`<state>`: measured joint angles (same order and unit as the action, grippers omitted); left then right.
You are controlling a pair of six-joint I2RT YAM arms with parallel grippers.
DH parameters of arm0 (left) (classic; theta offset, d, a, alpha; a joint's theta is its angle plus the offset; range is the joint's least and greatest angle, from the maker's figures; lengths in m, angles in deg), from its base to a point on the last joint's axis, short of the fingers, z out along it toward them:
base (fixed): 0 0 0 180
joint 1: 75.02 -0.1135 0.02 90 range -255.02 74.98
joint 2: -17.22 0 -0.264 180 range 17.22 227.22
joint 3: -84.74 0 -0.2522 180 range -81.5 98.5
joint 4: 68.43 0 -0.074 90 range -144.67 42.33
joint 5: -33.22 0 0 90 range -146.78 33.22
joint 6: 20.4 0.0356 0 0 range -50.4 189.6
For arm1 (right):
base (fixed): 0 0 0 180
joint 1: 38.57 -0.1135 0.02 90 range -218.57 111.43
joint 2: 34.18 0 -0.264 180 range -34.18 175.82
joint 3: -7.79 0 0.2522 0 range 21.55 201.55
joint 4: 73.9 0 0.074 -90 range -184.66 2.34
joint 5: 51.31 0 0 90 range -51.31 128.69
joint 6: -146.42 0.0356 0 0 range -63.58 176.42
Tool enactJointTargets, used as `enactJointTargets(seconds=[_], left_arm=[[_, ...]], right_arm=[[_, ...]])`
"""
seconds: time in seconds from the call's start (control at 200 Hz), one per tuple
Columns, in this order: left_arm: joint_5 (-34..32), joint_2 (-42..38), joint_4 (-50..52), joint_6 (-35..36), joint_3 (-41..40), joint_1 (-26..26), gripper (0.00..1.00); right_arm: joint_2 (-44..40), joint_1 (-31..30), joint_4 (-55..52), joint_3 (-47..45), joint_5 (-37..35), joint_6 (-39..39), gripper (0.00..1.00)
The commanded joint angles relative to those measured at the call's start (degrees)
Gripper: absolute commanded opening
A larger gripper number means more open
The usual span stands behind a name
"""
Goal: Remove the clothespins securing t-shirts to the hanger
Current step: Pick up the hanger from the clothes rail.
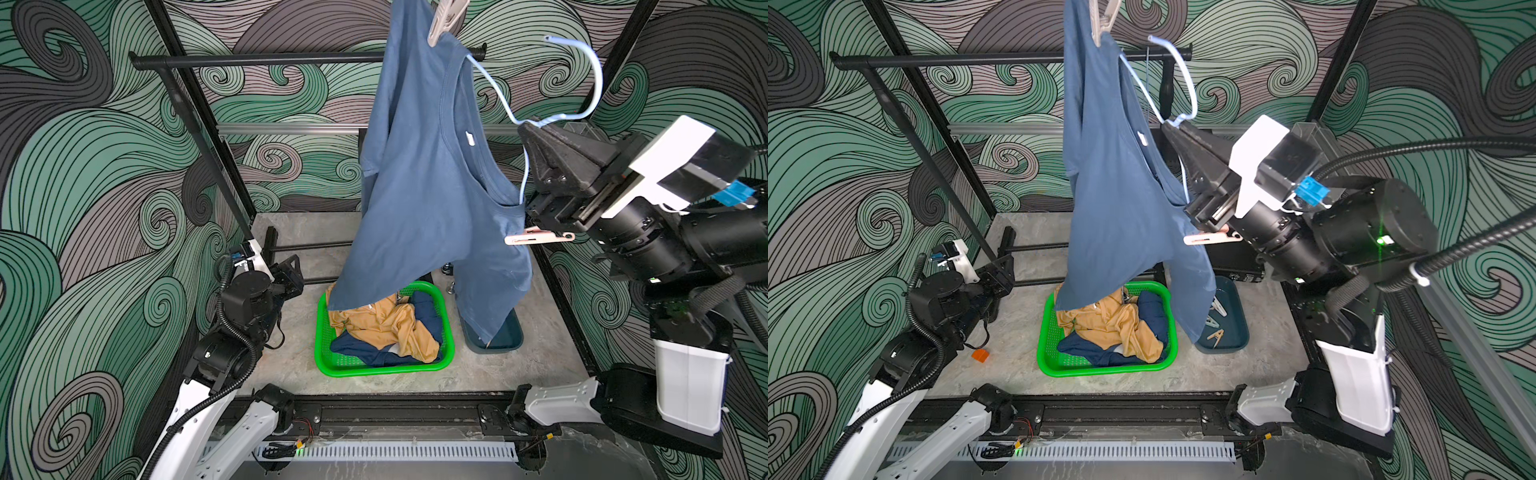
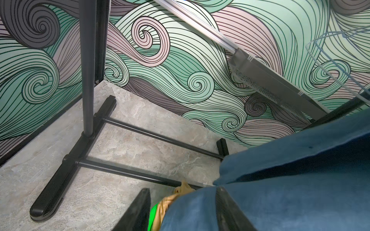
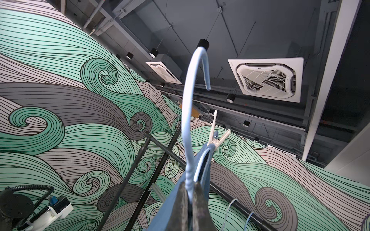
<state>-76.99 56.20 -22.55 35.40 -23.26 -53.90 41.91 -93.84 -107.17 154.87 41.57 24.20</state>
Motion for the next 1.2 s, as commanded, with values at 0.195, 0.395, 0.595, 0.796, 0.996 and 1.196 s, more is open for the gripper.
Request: enactJointTargets(seconds=[0.195, 0.395, 0.595, 0.796, 0.996, 1.196], left_arm=[[0.67, 0.02, -1.10, -1.28, 0.20, -0.54, 0.52], [3.49, 1.79, -0.06, 1.71, 1.28, -0.65, 0.52], [11.55, 4.87, -0.28, 6.87, 3.30, -0.69, 0.52], [15.20, 1.73, -2.38, 8.91, -0.27, -0.82, 0.54], [18.38, -2.60, -4.30, 12.93, -3.73, -0.77, 0.60], [24.57, -4.86, -4.67, 21.71, -4.09, -0.90, 0.65]], right_arm=[[-6.14, 0.25, 5.21, -19.88, 5.28, 14.74, 0.00], [-5.95, 0.16, 0.72, -20.70, 10.57, 19.94, 0.00], [-7.36, 0.24, -6.26, -26.12, 10.23, 19.75, 0.00], [-8.44, 1.59, -9.81, -31.47, 10.59, 19.71, 0.00], [-7.55, 6.79, -9.73, -36.44, 16.58, 24.22, 0.00], [-4.93, 12.10, -9.49, -38.57, 26.60, 28.79, 0.00]])
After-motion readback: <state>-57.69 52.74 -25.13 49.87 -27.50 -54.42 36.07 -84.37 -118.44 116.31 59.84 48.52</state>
